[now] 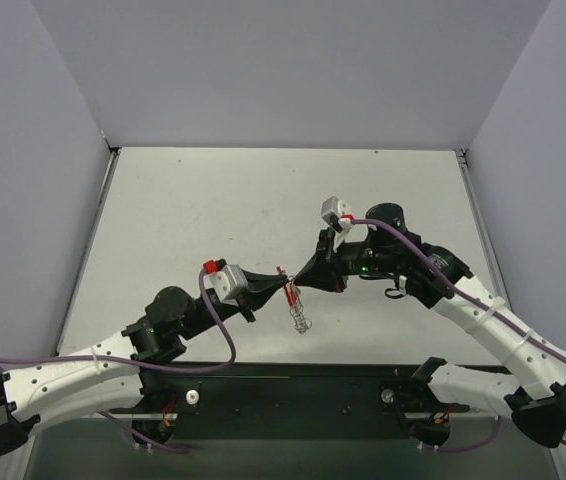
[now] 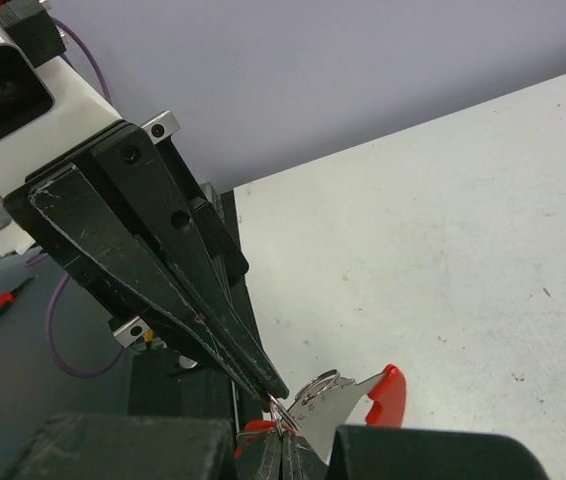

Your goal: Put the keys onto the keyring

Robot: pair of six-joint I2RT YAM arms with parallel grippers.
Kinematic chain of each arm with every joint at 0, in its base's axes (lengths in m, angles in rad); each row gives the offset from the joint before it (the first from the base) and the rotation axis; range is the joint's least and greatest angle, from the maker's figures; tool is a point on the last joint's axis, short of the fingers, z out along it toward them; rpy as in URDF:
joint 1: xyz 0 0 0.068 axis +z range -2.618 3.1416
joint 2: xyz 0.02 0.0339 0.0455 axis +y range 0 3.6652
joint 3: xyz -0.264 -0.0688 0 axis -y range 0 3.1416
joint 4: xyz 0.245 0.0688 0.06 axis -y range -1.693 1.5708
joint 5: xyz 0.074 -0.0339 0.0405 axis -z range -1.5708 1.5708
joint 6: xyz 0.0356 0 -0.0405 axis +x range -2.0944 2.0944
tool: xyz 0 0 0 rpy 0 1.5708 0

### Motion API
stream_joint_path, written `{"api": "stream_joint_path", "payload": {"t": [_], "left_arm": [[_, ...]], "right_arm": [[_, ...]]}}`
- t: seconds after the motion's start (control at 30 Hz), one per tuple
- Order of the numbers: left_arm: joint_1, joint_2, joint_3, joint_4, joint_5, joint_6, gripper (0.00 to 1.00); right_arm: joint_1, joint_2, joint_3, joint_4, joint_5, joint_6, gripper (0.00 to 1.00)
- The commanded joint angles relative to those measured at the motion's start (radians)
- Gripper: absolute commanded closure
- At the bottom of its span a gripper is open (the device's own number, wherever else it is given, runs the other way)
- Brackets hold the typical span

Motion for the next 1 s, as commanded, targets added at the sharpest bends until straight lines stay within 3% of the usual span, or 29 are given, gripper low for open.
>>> {"api": "stream_joint_path", "payload": {"t": [0.0,0.97], "left_arm": [[-0.009,-0.011,0.057,0.071,0.023,0.006,1.0],[-0.01,-0.086,0.044,0.036,0.123,-0.023,1.0]], "right_arm": [[0.006,0.009,0.007,0.031,0.007,-0.007,1.0],[-0.023,0.012,-0.026,0.072,0.035,0.055,1.0]]}}
